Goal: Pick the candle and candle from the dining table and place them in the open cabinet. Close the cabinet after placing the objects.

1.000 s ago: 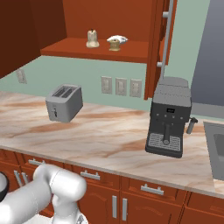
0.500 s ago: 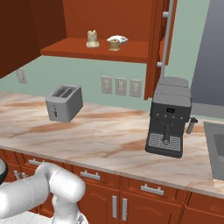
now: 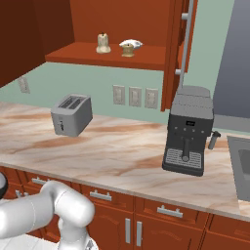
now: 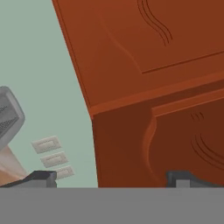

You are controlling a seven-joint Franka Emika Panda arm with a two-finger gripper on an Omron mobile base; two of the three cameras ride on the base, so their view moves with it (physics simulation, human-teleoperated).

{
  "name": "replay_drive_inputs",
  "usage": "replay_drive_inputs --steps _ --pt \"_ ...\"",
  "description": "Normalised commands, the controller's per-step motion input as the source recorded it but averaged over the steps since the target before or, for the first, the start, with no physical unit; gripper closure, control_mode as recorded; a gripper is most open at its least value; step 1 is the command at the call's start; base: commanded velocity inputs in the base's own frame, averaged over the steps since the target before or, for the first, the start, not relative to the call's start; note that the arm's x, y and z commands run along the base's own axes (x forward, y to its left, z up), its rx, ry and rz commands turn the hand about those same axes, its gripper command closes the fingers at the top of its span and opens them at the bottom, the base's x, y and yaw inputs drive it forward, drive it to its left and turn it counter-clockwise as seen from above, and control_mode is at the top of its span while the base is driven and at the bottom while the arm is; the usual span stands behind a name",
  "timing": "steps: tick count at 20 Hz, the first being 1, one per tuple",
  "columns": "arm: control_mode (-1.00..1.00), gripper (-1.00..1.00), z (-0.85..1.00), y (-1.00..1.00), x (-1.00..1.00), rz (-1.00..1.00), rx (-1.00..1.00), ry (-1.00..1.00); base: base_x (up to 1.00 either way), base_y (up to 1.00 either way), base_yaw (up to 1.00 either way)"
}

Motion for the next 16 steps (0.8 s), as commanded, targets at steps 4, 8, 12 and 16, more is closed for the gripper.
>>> replay_drive_inputs --steps 4,8,12,16 --pt "-1.00 -1.00 0.04 -0.03 0.04 0.00 0.00 0.00 0.00 0.00 0.00" --pt "-1.00 -1.00 0.13 -0.26 0.00 0.00 0.01 -0.01 0.00 0.00 0.00" --pt "-1.00 -1.00 0.13 -0.48 0.00 0.00 0.00 -0.02 0.00 0.00 0.00" --pt "-1.00 -1.00 0.01 -0.50 0.00 0.00 0.00 -0.01 0.00 0.00 0.00"
